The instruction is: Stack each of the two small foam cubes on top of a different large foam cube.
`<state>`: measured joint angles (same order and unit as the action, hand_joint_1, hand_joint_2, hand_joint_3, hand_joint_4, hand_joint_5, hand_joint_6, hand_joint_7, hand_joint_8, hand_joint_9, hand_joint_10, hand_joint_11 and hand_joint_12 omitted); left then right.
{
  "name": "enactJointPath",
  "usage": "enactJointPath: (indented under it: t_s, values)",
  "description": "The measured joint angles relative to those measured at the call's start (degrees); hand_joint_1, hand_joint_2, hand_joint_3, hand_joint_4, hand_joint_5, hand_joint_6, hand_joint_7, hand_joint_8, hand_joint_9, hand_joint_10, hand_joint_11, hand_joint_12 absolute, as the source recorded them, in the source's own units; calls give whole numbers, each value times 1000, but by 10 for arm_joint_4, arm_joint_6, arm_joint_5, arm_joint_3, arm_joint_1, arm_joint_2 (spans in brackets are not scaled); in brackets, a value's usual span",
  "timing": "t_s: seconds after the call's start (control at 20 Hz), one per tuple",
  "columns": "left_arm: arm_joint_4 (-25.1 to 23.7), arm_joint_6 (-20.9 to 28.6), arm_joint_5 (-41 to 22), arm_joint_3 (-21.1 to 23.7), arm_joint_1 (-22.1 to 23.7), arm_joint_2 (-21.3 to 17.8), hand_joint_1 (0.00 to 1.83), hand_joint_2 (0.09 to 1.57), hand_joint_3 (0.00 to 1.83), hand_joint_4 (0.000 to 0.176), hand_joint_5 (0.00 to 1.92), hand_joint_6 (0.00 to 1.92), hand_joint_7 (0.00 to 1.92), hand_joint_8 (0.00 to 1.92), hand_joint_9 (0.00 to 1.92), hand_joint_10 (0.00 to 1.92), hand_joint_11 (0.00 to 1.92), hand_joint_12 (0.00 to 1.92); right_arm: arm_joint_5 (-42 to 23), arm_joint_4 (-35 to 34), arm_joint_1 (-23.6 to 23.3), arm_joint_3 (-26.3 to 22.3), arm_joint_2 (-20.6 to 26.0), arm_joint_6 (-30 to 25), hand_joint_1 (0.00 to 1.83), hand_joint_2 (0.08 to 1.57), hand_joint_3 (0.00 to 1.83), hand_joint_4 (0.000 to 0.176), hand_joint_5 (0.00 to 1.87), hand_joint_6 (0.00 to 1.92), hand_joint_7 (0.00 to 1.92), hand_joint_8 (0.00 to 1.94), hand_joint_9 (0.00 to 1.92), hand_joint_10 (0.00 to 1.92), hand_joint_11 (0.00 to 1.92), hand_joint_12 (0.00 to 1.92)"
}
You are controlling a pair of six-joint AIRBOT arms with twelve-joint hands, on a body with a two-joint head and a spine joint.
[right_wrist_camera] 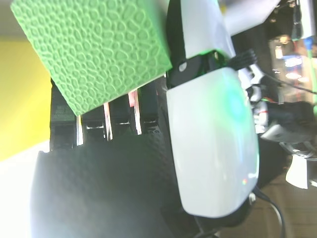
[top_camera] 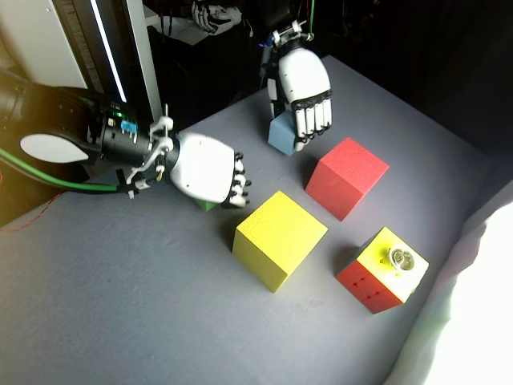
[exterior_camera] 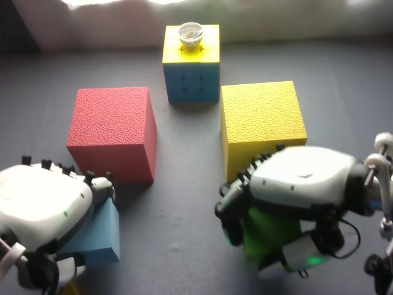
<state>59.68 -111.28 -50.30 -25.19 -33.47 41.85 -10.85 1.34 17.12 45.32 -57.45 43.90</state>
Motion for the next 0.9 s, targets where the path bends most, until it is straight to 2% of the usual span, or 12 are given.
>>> enactJointPath:
  t_s: [0.15, 0.2, 0.3, 0.35, 0.5, 0.55, 0.6, 0.65, 0.7, 0.75, 0.8, 0.9]
  values:
    - [23, -18, 6, 19, 24, -18, 1180, 1235, 0, 0, 792, 1141, 757, 1552, 598, 1568, 437, 1894, -15, 20, -23, 0, 2, -6, 1358, 1153, 0, 0, 913, 1035, 930, 1072, 754, 1371, 444, 1336]
    - [29, -20, 7, 24, 28, -24, 1157, 1263, 5, 0, 726, 1238, 716, 1603, 558, 1542, 385, 1892, -25, 22, -28, 0, 2, -7, 1359, 1151, 0, 0, 913, 1029, 935, 1063, 760, 1373, 441, 1344]
    - [45, -29, 9, 34, 41, -34, 1172, 1236, 0, 0, 775, 1176, 764, 1522, 611, 1469, 410, 1823, -26, 26, -47, -2, 6, -19, 1359, 1152, 0, 0, 914, 1035, 926, 1064, 763, 1372, 444, 1333]
    - [48, -33, 9, 40, 48, -40, 1185, 1237, 0, 0, 778, 1143, 760, 1564, 611, 1524, 431, 1853, -28, 32, -57, -2, 7, -23, 1360, 1149, 0, 0, 904, 1045, 937, 1053, 775, 1356, 458, 1321]
    - [62, -50, 10, 56, 64, -56, 1178, 1243, 1, 0, 768, 1163, 747, 1576, 603, 1526, 439, 1832, -39, 40, -92, -2, 8, -35, 1358, 1155, 1, 0, 898, 1036, 925, 1088, 762, 1375, 439, 1330]
    - [71, -59, 16, 59, 75, -61, 1169, 1261, 3, 0, 745, 1194, 707, 1639, 558, 1585, 414, 1864, -43, 41, -107, -2, 9, -35, 1358, 1155, 0, 0, 898, 1037, 923, 1086, 762, 1379, 438, 1332]
    - [73, -67, 22, 58, 84, -64, 1170, 1262, 0, 0, 750, 1189, 704, 1641, 550, 1582, 407, 1852, -47, 41, -117, 0, 9, -34, 1230, 1155, 0, 0, 907, 1049, 910, 1143, 763, 975, 428, 1322]
    - [72, -74, 26, 57, 94, -64, 1177, 1254, 0, 0, 763, 1165, 721, 1620, 567, 1560, 424, 1831, -52, 41, -127, 3, 9, -34, 1207, 1149, 0, 13, 916, 1041, 929, 1120, 824, 767, 442, 1304]
    - [70, -78, 37, 53, 105, -64, 1182, 1241, 0, 0, 801, 1125, 729, 1590, 580, 1534, 432, 1802, -53, 43, -138, 10, 7, -34, 1203, 1148, 1, 14, 909, 1044, 936, 1120, 862, 683, 446, 1316]
    - [70, -84, 48, 50, 113, -66, 1163, 1251, 5, 0, 742, 1223, 738, 1564, 590, 1497, 432, 1767, -52, 43, -146, 19, 3, -36, 1200, 1153, 1, 10, 897, 1051, 929, 1143, 873, 653, 441, 1323]
    - [72, -87, 50, 49, 118, -67, 1163, 1251, 5, 0, 742, 1223, 738, 1564, 590, 1497, 432, 1767, -51, 43, -151, 29, -2, -41, 1200, 1153, 1, 10, 897, 1051, 929, 1143, 873, 653, 441, 1323]
    - [71, -88, 57, 43, 127, -67, 1161, 1251, 1, 0, 755, 1211, 732, 1566, 595, 1500, 435, 1799, -43, 42, -160, 59, -18, -54, 1204, 1144, 1, 18, 908, 1058, 958, 1076, 923, 596, 469, 1283]
